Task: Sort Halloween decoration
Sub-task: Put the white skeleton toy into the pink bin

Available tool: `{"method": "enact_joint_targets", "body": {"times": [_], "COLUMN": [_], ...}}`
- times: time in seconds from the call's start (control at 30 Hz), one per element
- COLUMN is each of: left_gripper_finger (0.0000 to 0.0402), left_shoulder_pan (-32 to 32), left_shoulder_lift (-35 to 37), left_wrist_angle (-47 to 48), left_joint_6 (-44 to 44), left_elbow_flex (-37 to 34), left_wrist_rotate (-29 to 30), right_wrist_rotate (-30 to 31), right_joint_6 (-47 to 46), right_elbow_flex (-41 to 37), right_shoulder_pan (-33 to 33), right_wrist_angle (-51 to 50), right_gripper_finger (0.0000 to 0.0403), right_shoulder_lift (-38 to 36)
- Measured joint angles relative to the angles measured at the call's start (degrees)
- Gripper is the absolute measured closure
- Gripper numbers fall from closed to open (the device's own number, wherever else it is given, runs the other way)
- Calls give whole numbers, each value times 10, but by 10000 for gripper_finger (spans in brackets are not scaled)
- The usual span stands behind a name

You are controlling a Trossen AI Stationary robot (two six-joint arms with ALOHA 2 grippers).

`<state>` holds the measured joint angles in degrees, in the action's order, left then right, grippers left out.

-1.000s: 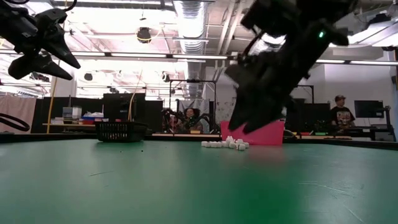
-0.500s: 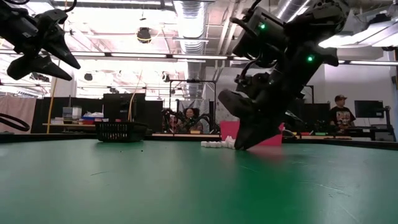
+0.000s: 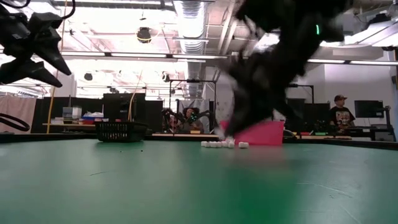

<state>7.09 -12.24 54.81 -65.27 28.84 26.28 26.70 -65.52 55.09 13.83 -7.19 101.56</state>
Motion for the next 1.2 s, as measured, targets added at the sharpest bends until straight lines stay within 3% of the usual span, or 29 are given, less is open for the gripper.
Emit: {"method": "enact_joint_targets", "body": {"times": [0.33,0.67,0.77,0.9,1.2], "left_gripper_finger": [219,219,219,219,219], "left_shoulder_pan": [0,0,0,0,0], "left_shoulder_lift": [0,0,0,0,0], "left_wrist_angle": [16,15,15,20,31], "left_joint_6": [51,68,68,68,68], "left_elbow_flex": [0,0,0,0,0], "left_wrist_rotate": [-34,-26,-26,-25,-24], "right_wrist_rotate": [-12,180,231,220,47], "right_joint_6": [59,187,197,195,209], "right_elbow_flex": [104,121,121,121,121], "right_shoulder_pan": [66,55,13,-104,-326], "right_wrist_angle": [-20,-46,-96,-180,-286], "right_gripper_finger": [368,368,368,368,368], "right_shoulder_lift": [-130,-210,-227,-251,-179]}}
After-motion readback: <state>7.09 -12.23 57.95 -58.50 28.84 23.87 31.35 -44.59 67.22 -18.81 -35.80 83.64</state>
